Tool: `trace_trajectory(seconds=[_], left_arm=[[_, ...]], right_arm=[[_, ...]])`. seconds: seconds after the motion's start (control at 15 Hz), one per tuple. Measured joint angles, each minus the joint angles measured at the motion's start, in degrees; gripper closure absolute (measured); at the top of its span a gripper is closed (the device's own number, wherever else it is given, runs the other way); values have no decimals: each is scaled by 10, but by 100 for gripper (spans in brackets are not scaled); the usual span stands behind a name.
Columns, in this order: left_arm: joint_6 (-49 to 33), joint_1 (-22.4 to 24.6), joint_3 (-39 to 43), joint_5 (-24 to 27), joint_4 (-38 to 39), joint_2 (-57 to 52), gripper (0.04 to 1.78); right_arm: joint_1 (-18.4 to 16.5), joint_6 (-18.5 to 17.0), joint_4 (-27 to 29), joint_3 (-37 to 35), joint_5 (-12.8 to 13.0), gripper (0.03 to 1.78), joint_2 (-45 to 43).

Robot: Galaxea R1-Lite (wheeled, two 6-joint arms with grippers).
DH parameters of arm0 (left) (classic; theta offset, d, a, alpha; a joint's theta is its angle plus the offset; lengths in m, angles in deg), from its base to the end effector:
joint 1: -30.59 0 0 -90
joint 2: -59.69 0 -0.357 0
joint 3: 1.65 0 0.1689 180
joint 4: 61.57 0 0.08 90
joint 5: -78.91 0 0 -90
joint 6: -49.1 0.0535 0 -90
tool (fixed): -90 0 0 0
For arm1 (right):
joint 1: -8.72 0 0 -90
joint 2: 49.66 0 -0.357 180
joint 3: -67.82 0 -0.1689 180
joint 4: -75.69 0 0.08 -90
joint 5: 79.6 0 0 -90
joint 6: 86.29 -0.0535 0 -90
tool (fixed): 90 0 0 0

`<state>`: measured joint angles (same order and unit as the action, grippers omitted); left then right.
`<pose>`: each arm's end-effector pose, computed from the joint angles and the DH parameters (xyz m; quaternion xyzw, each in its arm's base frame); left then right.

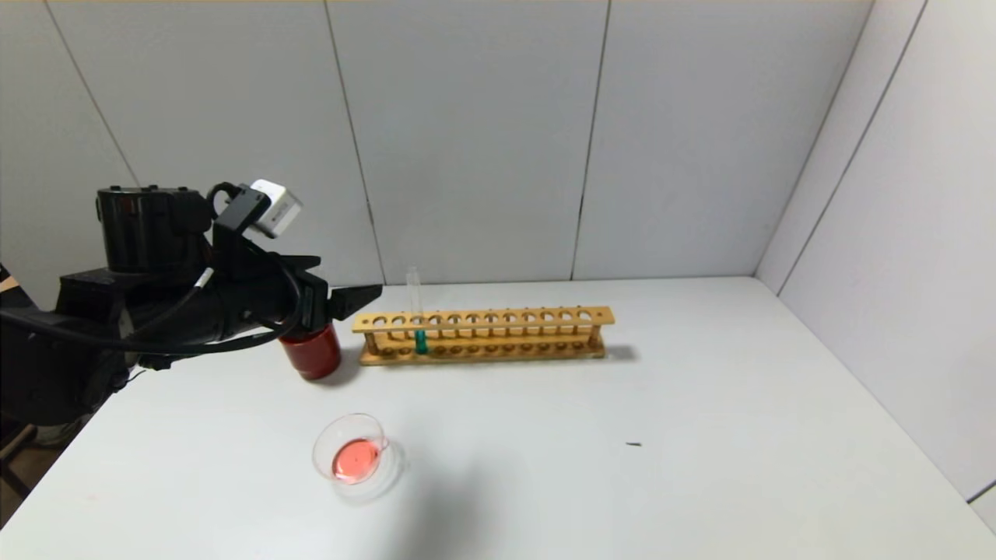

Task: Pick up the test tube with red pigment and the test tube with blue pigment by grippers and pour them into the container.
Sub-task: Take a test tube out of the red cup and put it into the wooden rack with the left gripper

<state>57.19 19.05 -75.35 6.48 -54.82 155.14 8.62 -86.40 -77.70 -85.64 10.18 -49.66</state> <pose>0.3077 -0.0793 0.2589 0.0608 0.1124 -0.2577 0.9577 -0.0724 0.0003 0.0753 0.0010 0.0006 0.0010 1.0000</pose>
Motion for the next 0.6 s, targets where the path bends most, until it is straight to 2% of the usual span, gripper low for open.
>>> trace_trajectory(seconds=[0.27,0.6], left_arm=[[1,-31,-4,-3,28,36,7],[1,-42,-49,-9,96,136,7]], right_arm=[[0,0,0,0,0,6,0],[0,0,0,0,0,6,0]])
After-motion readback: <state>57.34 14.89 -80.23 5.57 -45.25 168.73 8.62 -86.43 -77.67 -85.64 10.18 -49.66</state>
